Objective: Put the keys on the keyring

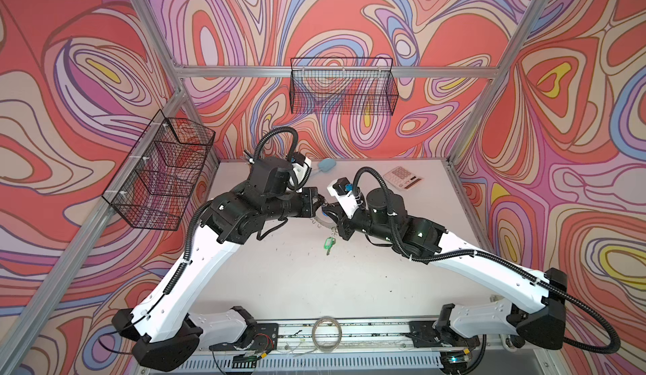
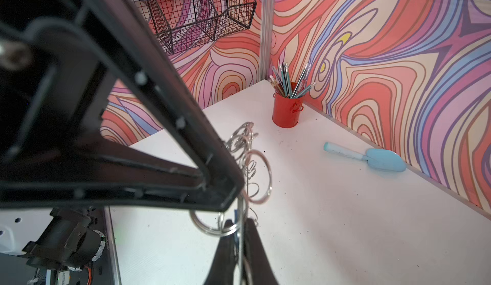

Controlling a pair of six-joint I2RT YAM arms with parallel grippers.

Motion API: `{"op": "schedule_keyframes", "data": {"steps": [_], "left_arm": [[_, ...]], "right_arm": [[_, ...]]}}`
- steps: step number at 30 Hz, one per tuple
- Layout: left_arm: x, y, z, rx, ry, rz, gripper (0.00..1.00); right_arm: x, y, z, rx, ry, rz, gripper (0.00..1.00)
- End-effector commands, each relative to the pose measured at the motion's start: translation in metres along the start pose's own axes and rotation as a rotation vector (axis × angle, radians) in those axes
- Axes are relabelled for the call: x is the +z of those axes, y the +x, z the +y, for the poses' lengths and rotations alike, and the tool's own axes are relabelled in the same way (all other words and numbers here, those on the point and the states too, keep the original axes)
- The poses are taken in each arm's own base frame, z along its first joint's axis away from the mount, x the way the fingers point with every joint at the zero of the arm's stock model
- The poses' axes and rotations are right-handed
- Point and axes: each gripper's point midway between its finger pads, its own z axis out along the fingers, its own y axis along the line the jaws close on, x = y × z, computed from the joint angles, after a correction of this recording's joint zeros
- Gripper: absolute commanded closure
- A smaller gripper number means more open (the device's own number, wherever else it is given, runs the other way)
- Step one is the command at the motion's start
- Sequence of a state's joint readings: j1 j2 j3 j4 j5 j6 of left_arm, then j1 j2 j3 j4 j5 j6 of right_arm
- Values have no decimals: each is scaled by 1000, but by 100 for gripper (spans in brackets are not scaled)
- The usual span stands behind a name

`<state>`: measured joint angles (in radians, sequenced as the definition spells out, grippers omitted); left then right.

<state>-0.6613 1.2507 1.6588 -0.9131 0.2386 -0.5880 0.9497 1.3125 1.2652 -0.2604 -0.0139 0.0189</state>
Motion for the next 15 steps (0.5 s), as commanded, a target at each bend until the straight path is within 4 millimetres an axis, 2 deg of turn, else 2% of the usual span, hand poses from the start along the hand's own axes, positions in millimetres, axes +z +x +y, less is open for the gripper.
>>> {"op": "schedule_keyframes", "data": {"steps": [1, 7, 10, 15], "left_arm": [[-8, 7, -2, 17, 7, 23, 100], [-15, 1, -6, 64, 29, -23, 99], [-19, -3, -14, 80, 67, -47, 88], [-18, 0, -15, 92, 78, -36, 78]], "right_arm": [[-8, -5, -14, 10, 54, -26, 100], [-8, -6, -5, 24, -1, -18, 100], [-8, -7, 1, 39, -32, -14, 100], [-9, -9, 10, 73, -84, -22, 100]]}}
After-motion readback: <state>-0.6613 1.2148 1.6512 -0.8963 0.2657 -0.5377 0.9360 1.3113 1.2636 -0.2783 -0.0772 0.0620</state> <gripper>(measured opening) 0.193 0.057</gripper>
